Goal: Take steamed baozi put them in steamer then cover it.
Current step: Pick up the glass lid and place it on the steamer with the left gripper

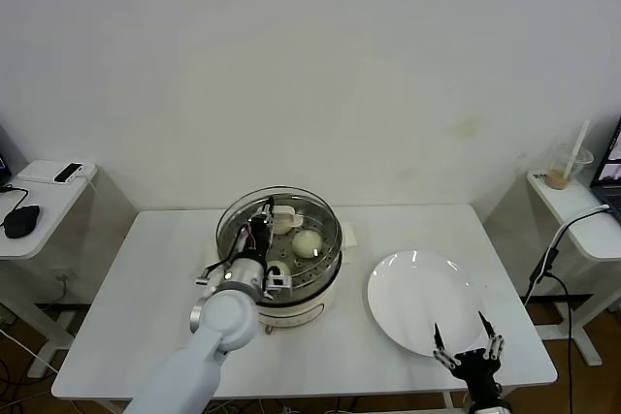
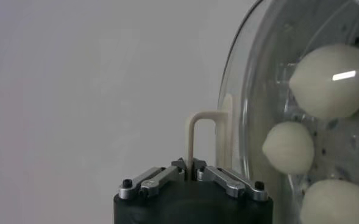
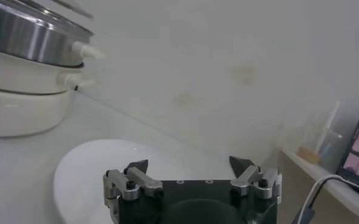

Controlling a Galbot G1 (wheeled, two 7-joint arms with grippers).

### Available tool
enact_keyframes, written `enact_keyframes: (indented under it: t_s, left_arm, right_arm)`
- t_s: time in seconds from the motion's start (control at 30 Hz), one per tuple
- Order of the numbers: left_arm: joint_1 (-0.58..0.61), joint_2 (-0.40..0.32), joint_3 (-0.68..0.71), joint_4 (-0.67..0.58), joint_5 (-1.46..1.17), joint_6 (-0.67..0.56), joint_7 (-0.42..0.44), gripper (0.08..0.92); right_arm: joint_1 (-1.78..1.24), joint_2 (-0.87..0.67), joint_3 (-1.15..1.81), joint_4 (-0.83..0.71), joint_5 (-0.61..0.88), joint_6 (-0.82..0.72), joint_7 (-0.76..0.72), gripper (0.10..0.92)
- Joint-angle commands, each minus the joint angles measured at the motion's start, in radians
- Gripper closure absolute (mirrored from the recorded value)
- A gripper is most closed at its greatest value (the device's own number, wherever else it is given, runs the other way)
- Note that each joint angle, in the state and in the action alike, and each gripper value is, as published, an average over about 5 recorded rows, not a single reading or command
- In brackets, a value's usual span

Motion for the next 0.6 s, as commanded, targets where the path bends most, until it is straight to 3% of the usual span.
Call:
enact_keyframes:
  t_s: [0.03, 0.6]
  left_arm:
    - [0.006, -0.038, 0.009, 0.039, 0.03, -0.001, 0.005, 0.862]
    - [0.042, -0.037, -0.011, 0.007, 0.029, -0.007, 0.008, 0.862]
  right_arm:
    - [-0.001, 0.002, -0.011, -0.004, -0.008, 0.001, 0.001, 0.203]
    - [-0.005, 0.002, -0.024, -0.003, -0.02, 0.001, 0.0, 0.203]
